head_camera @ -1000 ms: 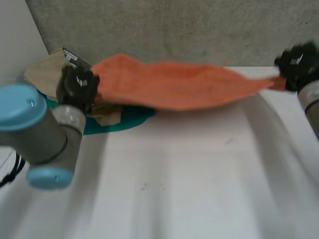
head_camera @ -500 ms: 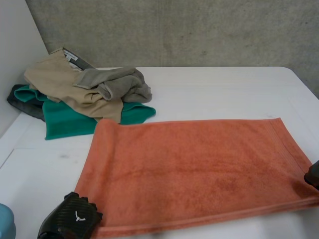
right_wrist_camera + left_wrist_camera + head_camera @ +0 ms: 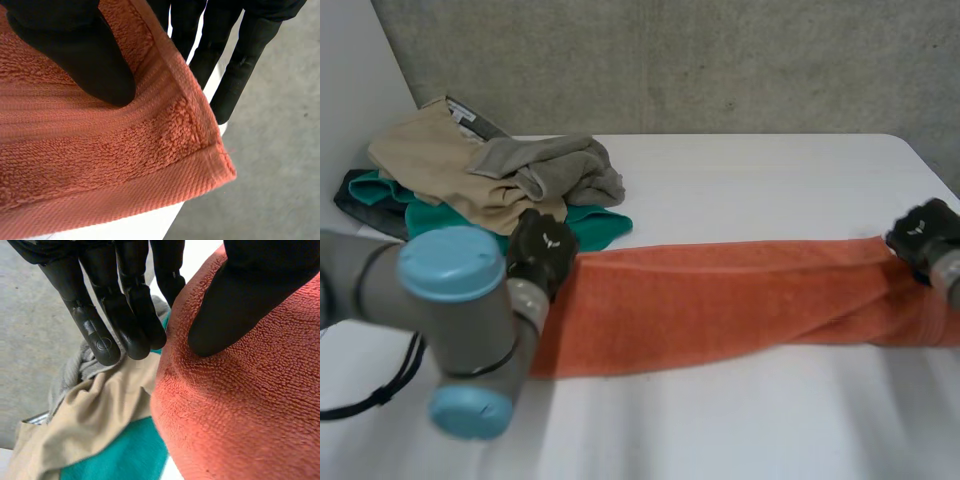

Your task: Fold the laundry.

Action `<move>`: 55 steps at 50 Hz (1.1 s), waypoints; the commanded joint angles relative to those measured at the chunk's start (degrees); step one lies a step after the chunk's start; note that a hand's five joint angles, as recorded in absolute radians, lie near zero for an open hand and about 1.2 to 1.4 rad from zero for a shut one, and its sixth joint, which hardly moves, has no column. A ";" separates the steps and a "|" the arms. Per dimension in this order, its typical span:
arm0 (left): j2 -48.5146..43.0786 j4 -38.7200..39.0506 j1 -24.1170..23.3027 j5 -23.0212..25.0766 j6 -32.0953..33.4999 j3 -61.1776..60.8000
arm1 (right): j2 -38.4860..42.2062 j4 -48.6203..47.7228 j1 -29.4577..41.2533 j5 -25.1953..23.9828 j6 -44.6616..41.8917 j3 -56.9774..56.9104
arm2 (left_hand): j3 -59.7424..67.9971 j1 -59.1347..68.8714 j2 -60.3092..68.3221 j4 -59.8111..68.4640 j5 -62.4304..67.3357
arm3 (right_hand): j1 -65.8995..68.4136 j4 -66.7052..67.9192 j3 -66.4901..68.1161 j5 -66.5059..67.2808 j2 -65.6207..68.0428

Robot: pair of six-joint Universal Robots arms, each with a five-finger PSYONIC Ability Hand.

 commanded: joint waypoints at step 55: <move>1.02 13.40 0.13 -5.14 2.76 -3.18 | 10.71 8.73 -9.21 -11.17 19.48 -9.30 | -58.55 -56.38 -58.71 -58.98 -55.99 | -29.61 -33.42 -33.04 -31.21 -32.34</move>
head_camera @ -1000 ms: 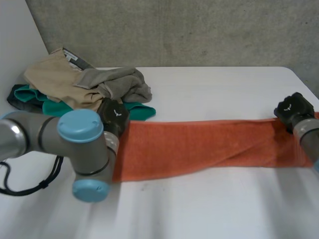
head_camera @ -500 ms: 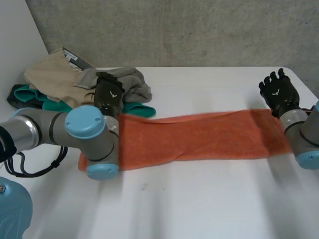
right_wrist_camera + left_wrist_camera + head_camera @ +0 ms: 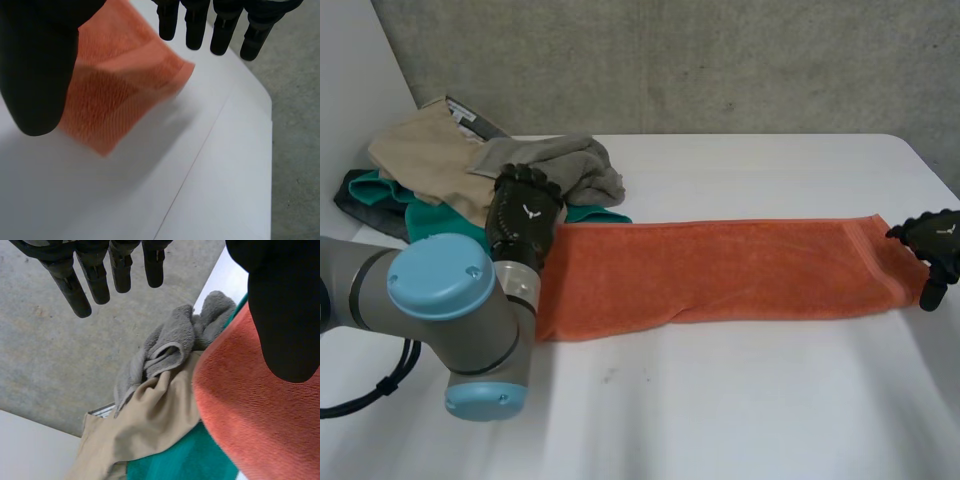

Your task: Fold the laundry.

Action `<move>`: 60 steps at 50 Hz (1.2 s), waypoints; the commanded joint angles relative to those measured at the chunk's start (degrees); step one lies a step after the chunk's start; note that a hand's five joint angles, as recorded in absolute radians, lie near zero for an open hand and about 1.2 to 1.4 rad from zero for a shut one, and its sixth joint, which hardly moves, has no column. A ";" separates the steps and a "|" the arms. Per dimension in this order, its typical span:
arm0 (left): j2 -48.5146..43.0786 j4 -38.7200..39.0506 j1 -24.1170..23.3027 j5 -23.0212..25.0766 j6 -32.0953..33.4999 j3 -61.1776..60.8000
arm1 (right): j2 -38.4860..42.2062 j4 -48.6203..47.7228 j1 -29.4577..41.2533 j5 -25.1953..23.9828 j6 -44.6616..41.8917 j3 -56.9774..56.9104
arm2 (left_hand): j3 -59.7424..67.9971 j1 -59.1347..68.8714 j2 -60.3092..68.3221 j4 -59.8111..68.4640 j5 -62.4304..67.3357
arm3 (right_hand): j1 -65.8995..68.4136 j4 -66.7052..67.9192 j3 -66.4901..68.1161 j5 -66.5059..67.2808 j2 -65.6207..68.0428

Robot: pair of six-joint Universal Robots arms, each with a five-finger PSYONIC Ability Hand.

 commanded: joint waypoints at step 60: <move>7.89 0.10 -6.97 5.62 -9.63 -1.24 | -9.65 -19.39 36.13 0.86 11.89 12.40 | -2.13 -1.17 -1.71 -1.50 -2.63 | -4.15 -4.74 -4.84 -5.01 -4.29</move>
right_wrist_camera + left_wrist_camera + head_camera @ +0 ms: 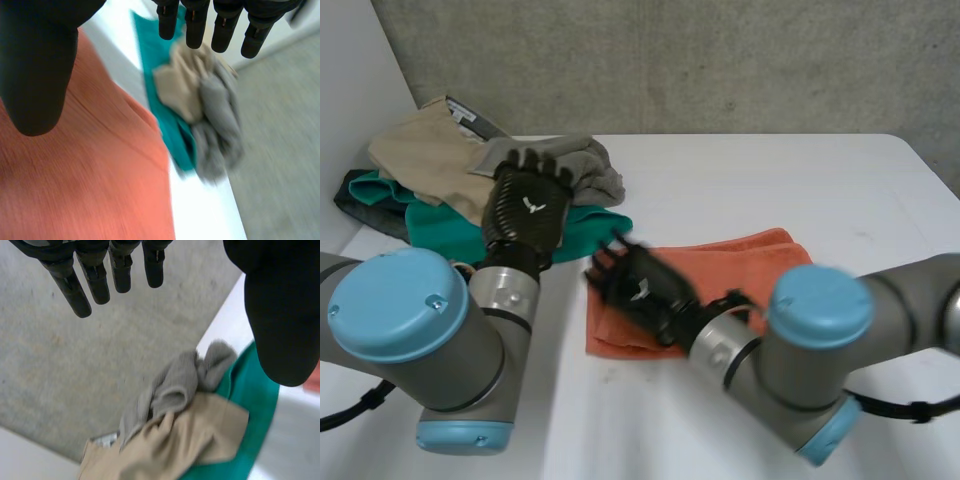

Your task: Fold the laundry.

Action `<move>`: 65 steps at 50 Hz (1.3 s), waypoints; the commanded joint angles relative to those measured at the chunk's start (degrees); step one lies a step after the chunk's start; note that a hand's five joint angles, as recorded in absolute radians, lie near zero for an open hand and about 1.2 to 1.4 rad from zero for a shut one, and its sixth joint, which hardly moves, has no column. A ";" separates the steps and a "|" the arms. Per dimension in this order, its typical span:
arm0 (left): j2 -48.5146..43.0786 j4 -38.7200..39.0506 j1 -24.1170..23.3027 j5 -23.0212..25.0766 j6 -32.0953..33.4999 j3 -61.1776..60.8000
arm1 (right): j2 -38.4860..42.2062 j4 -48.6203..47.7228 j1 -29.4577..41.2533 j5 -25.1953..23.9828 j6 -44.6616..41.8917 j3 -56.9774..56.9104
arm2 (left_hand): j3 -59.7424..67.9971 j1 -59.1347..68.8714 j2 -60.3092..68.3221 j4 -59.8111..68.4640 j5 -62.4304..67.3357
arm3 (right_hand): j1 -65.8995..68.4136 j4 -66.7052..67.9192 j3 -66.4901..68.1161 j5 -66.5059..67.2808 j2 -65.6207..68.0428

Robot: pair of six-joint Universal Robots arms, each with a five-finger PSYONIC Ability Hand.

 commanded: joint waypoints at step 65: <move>-7.25 -11.30 -7.30 9.47 -20.94 13.12 | -7.09 23.28 -10.58 8.65 40.73 -8.32 | -0.73 0.23 -0.32 -0.11 -1.24 | -3.26 -2.01 -2.11 -2.60 -2.25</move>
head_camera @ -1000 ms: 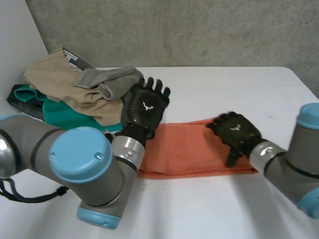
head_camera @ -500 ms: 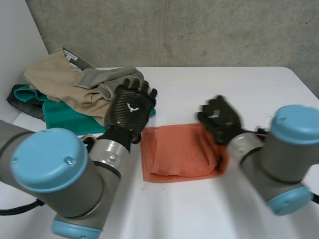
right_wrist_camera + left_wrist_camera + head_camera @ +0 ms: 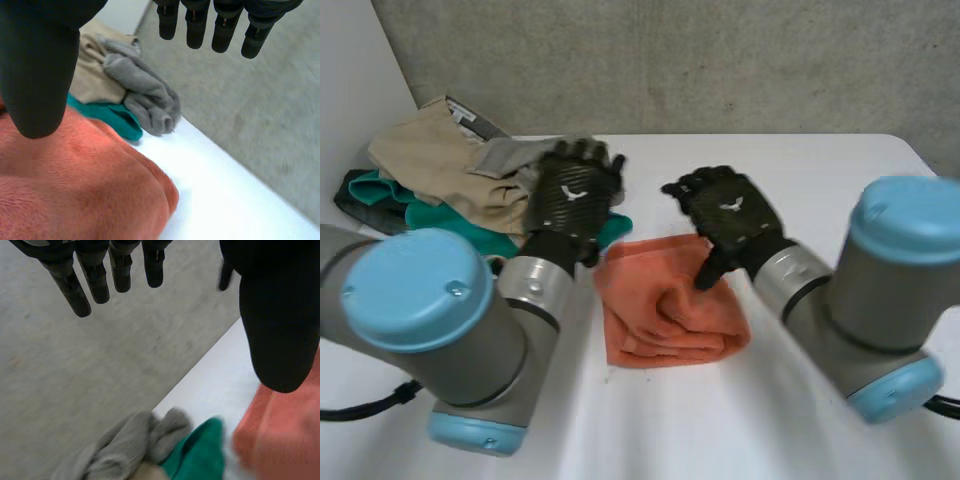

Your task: Fold the laundry.

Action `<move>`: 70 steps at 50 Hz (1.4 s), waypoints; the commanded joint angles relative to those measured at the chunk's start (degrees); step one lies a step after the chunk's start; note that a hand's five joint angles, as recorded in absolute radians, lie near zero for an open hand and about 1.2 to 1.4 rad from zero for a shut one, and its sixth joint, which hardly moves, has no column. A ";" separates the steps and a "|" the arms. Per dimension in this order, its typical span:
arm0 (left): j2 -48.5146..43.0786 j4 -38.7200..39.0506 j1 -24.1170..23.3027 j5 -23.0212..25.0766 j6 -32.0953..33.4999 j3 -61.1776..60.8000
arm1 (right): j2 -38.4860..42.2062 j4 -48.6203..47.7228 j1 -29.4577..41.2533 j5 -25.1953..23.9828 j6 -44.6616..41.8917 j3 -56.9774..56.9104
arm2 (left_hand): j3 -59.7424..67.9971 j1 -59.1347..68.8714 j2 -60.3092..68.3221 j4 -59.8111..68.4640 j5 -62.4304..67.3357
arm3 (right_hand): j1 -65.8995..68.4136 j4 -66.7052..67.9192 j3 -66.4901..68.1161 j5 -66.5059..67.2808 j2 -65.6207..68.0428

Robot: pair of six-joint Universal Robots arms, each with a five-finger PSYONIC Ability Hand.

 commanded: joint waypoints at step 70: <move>1.86 -24.78 -1.25 8.19 -8.68 6.96 | 12.69 -1.76 -4.91 -4.96 22.82 7.20 | 0.16 0.93 0.45 0.77 -0.73 | 44.42 45.52 45.54 45.04 45.42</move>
